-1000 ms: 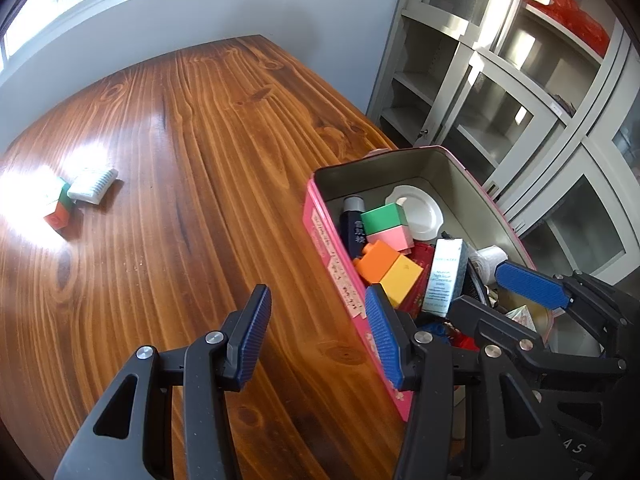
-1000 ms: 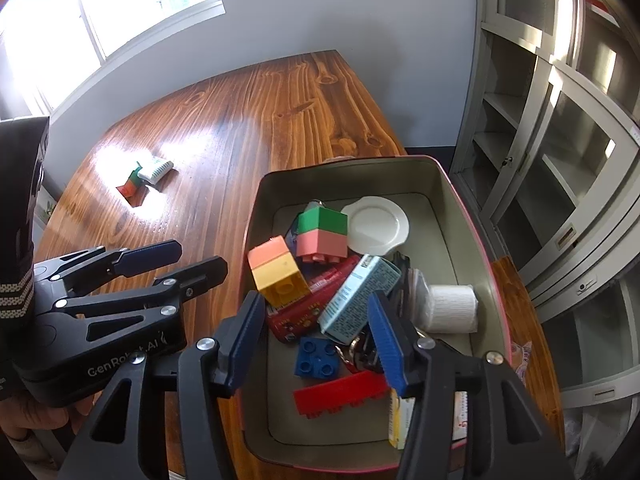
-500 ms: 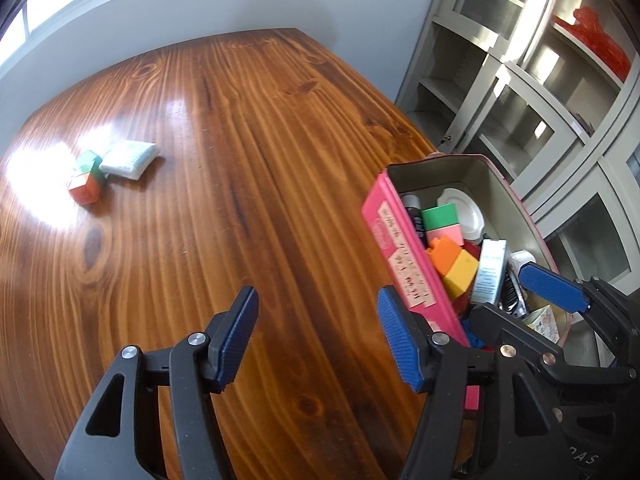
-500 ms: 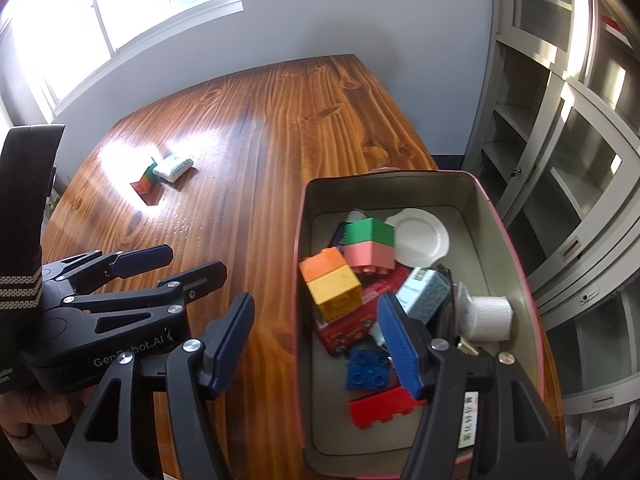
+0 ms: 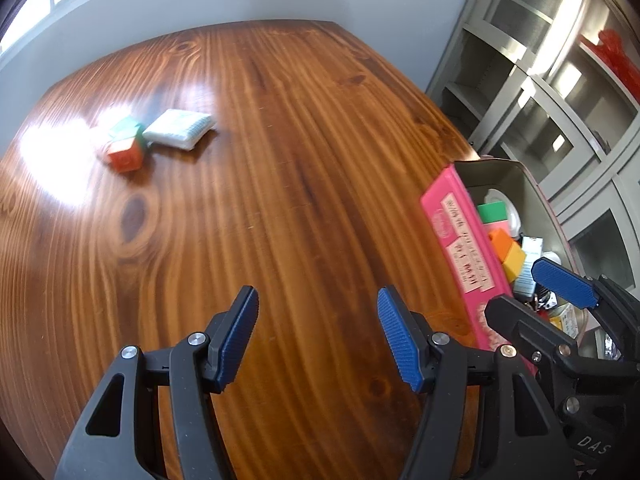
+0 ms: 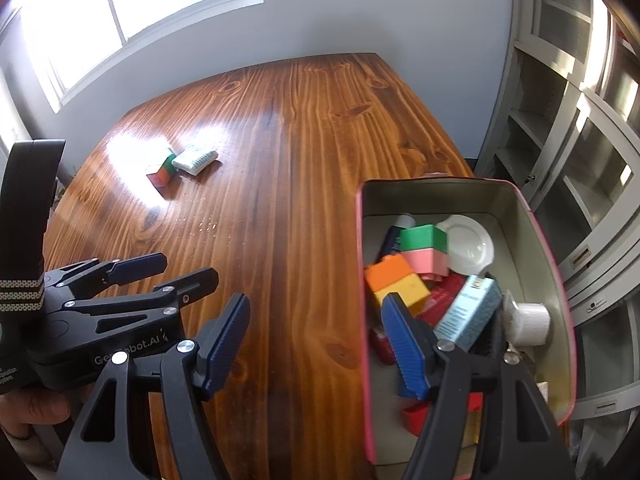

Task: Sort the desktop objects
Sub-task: 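Move both open tools back toward the roller, teal case and packet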

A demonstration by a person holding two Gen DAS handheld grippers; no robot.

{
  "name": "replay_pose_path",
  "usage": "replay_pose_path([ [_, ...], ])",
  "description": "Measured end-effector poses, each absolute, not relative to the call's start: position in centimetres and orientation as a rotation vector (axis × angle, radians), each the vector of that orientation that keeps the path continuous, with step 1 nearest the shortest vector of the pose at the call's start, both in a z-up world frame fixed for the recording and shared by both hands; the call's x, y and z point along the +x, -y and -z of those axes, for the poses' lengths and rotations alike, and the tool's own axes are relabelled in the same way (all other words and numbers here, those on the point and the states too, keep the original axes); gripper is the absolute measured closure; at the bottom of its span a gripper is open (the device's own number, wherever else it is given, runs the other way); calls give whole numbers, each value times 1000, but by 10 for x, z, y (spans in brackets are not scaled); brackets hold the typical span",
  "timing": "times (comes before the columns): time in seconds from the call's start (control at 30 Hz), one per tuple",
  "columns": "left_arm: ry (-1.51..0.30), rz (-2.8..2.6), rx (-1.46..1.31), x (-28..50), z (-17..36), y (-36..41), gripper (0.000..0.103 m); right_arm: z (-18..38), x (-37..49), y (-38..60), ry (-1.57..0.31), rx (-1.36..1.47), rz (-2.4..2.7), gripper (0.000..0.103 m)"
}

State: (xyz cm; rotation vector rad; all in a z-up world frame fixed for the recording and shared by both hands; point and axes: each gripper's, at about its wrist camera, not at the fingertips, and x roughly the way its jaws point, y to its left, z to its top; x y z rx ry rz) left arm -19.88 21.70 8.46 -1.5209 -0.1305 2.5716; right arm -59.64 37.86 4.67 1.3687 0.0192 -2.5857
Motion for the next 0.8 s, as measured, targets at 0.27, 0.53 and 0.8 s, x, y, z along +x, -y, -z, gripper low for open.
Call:
replay_pose_path([
  [0.27,234,-2648,-1563,-189,-80,-161,37,-50,-599,-328,-117,1284,2559,27],
  [0.53,353,-2749,-1616,-175,-75,-90,27,-40,-613,-270,-146,1290,2455,25],
  [0.8,487,-2834,-1679,-161,-67,-21,25,-29,-623,-217,-179,1305,2370,24],
])
